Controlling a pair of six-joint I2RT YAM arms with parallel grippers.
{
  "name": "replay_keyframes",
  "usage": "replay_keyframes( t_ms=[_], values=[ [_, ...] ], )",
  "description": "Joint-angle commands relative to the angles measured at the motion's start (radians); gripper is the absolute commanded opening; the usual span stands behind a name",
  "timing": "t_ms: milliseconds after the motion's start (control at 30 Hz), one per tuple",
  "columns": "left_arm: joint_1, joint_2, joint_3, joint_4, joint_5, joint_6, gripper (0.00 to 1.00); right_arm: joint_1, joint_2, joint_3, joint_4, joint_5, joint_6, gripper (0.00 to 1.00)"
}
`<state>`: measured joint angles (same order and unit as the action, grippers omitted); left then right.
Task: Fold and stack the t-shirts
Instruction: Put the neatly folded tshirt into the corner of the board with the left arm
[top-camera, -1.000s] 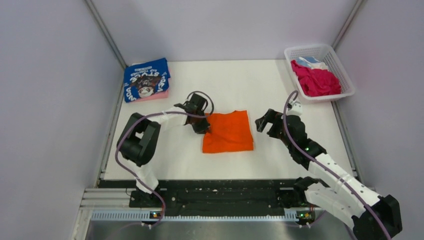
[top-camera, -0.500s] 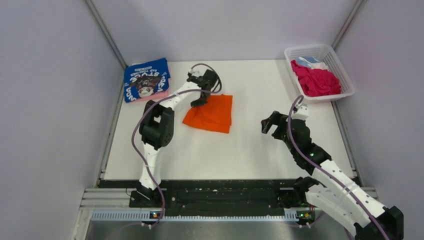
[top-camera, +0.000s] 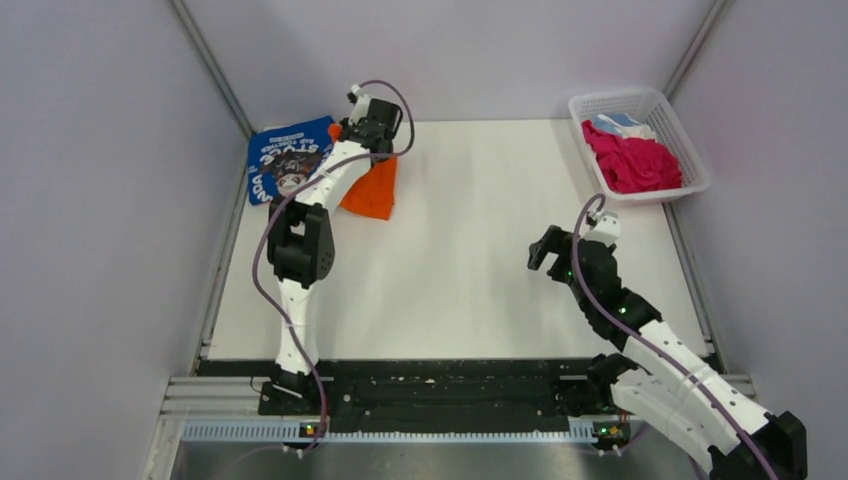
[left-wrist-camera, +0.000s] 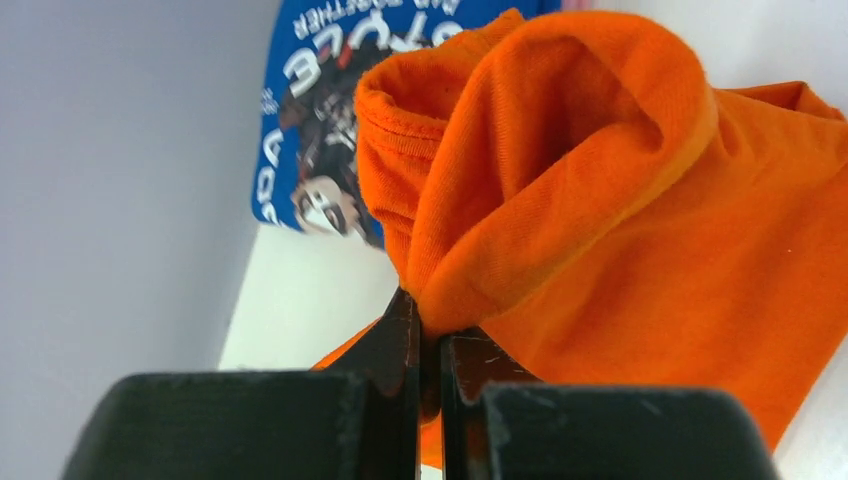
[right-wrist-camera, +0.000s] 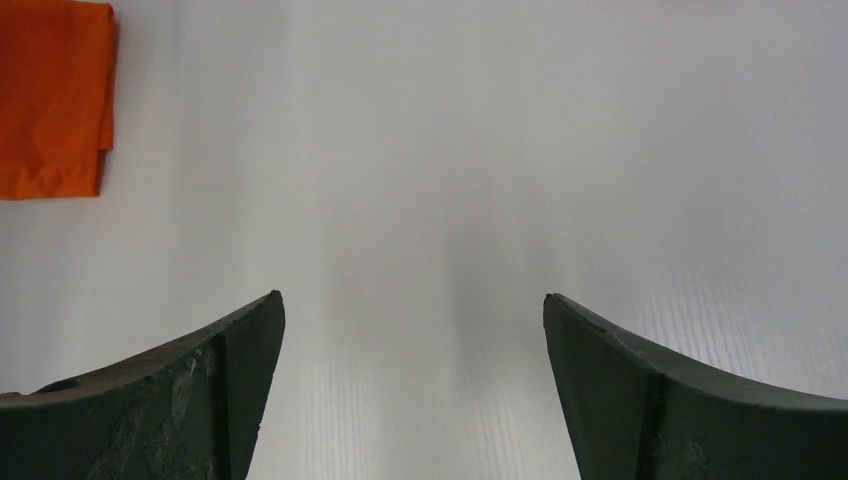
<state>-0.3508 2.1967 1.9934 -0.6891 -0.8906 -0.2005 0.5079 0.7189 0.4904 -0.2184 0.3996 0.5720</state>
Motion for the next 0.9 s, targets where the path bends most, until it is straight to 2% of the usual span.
replay_keyframes(
  t_ms=[0, 133, 200, 400, 600, 867],
  values=[
    [0.051, -0.031, 0.059, 0.208, -0.011, 0.224, 0.0, 0.002, -0.009, 0.0, 0.003, 0.043, -0.017, 0.99],
    [0.093, -0.028, 0.14, 0.176, 0.044, 0.258, 0.0, 0.001, -0.005, 0.003, 0.001, 0.047, -0.021, 0.99],
    [0.095, -0.036, 0.15, 0.181, 0.028, 0.281, 0.0, 0.001, -0.002, 0.002, 0.001, 0.049, -0.02, 0.99],
    [0.095, -0.078, 0.179, 0.141, 0.109, 0.282, 0.0, 0.001, 0.028, 0.008, 0.004, 0.044, -0.023, 0.99],
    [0.096, -0.079, 0.273, 0.087, 0.102, 0.266, 0.0, 0.002, 0.026, 0.006, 0.005, 0.033, -0.021, 0.99],
    [0.103, -0.09, 0.315, 0.084, 0.119, 0.264, 0.0, 0.002, 0.016, 0.005, 0.003, 0.041, -0.023, 0.99]
  ],
)
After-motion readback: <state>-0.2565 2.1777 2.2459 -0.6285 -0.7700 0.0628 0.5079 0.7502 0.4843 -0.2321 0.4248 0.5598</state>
